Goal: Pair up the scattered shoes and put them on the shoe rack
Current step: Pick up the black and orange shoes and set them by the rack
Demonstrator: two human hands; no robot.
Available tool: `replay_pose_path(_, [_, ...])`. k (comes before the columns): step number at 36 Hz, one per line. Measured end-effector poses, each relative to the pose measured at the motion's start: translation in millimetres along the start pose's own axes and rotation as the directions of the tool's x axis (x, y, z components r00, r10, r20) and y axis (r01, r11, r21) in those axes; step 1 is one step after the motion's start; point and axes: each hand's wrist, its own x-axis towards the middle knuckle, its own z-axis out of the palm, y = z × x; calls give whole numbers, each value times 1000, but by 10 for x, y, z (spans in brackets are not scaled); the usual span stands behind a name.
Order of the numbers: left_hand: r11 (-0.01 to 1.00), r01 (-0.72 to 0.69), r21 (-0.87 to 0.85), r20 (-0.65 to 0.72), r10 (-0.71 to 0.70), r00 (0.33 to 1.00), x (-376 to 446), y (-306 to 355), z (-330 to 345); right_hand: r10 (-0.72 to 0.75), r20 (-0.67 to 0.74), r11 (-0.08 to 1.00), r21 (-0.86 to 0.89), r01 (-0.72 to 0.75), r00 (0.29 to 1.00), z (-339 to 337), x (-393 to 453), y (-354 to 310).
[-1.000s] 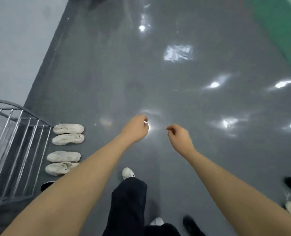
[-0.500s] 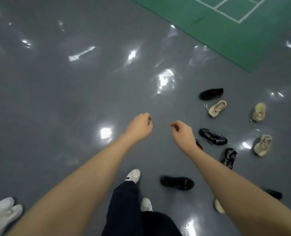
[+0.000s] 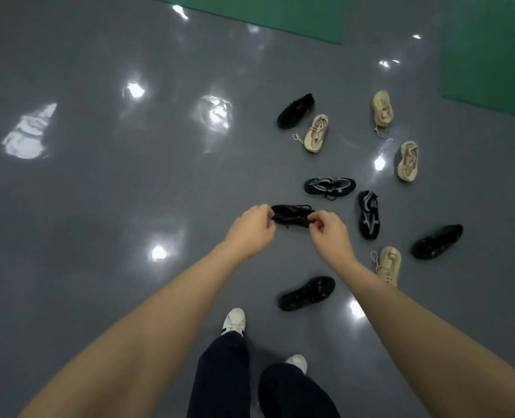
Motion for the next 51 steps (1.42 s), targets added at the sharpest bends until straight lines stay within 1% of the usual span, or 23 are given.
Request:
replay_pose_path(5, [999,-41,36,47,39,998,221,-103,466,68,14,998,-14,-68,998,262,-5,535])
replay_pose_path(11, [994,-59,92,127,47,991,611,-376,1340,200,44,980,9,-201,979,799,83,1417])
replay_pose_path(15, [988,-93,123,196,68,978,878,-676,2037,326,26,945,-10,-326,945,1231,126,2102])
replay_pose_path(18, [976,-148,162,240,107,965,1039,-931,2580,421,-5,906,-38,-421,907,1579,104,2620])
replay_pose_path(23, [961,-184,207,354,102,930,1329,-1326,3512,616,-1,788,27,-615,788,2293,78,3491])
replay_pose_path(27, [951,-221,216,413,116,903,1590,-1528,4089,740,2,665,148,-732,673,2775,141,3969])
replay_pose_path(30, [948,-237,214,424,128,897,1841,-1674,4571,804,24,577,216,-788,595,3122,279,4364])
replay_pose_path(33, [941,-244,233,458,115,882,2036,-1794,5015,837,35,517,276,-810,546,3416,415,4706])
replay_pose_path(36, [921,-280,272,471,126,873,2161,-1905,5250,841,35,494,357,-793,539,3590,537,4820])
replay_pose_path(40, [893,-311,324,500,118,858,2319,-2010,5537,872,22,440,402,-803,489,3804,659,4914])
replay_pose_path(42, [878,-330,346,519,114,847,2384,-2017,5624,889,1,415,419,-807,458,3842,688,4930])
replay_pose_path(44, [850,-363,381,531,121,839,2447,-2009,5679,893,-49,422,441,-792,448,3855,678,4973])
replay_pose_path(47, [841,-355,409,561,76,825,2468,-2003,5700,881,-107,454,461,-762,460,3852,623,5022])
replay_pose_path(49, [848,-344,402,574,59,816,2444,-1960,5670,850,-145,510,468,-722,507,3784,604,4985])
replay_pose_path(51, [861,-330,387,555,69,829,2389,-1876,5588,805,-179,577,461,-674,566,3651,606,4882])
